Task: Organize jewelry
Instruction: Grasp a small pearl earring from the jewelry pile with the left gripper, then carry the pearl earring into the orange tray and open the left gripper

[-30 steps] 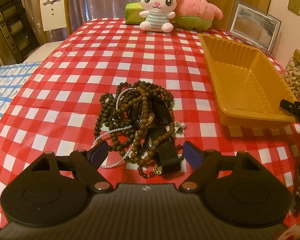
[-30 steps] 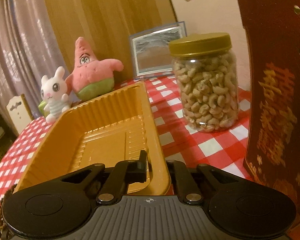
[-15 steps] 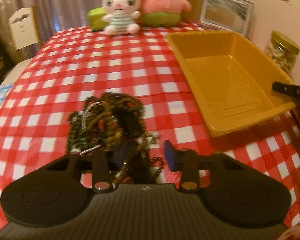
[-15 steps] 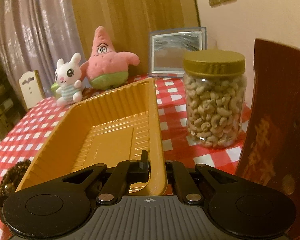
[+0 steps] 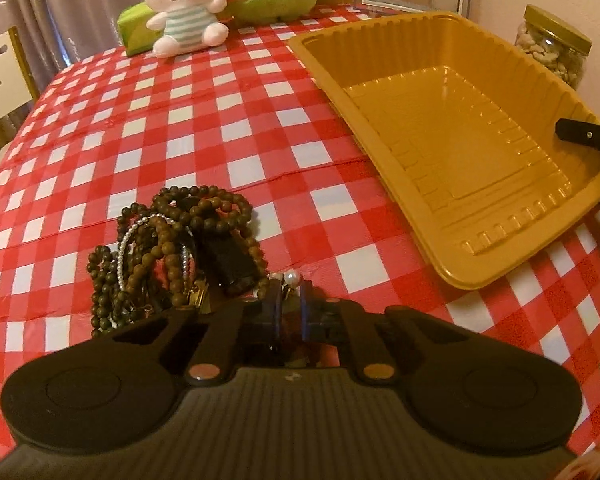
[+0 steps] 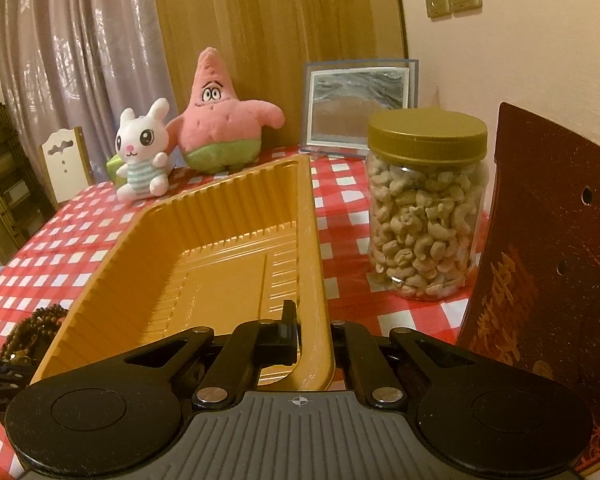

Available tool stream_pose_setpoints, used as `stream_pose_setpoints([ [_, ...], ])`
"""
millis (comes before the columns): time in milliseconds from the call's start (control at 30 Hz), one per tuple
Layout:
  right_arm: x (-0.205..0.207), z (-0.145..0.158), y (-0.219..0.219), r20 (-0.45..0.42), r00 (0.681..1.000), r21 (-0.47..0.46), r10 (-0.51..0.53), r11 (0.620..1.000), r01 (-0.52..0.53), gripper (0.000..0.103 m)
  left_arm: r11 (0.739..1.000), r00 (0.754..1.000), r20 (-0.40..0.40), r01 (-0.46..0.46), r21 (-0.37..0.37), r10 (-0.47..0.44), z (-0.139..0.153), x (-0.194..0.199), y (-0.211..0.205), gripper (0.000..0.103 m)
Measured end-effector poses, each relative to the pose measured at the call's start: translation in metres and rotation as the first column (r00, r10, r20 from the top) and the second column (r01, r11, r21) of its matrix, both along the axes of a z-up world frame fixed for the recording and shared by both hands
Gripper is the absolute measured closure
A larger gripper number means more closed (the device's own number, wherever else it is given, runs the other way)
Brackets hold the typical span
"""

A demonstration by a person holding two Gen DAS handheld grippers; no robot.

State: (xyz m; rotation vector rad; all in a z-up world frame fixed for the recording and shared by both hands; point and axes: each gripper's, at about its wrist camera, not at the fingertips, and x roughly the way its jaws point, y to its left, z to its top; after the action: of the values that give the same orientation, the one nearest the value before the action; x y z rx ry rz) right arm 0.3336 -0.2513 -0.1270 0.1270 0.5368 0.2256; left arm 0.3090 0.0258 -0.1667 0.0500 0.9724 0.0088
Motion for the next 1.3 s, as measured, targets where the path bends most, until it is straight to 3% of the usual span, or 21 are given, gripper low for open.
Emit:
stream_pose_setpoints([
  [700, 0.007, 0.002, 0.005, -0.003, 1.0, -0.019, -0.008, 1.0, 0.008, 0.099, 0.999, 0.999, 0.005, 0.038, -0.032, -0.038, 0.005, 0.008, 0.005, 0.101],
  [1033, 0.009, 0.005, 0.005, -0.004, 1.0, -0.024, 0.005, 1.0, -0.005, 0.099, 0.993, 0.994, 0.107, 0.012, -0.115, 0.0, 0.048, 0.009, 0.004, 0.101],
  [1300, 0.011, 0.009, 0.007, 0.008, 1.0, -0.043, 0.025, 0.999, -0.025, 0.099, 0.985, 0.984, 0.164, 0.088, -0.146, -0.064, 0.068, 0.029, -0.02, 0.101],
])
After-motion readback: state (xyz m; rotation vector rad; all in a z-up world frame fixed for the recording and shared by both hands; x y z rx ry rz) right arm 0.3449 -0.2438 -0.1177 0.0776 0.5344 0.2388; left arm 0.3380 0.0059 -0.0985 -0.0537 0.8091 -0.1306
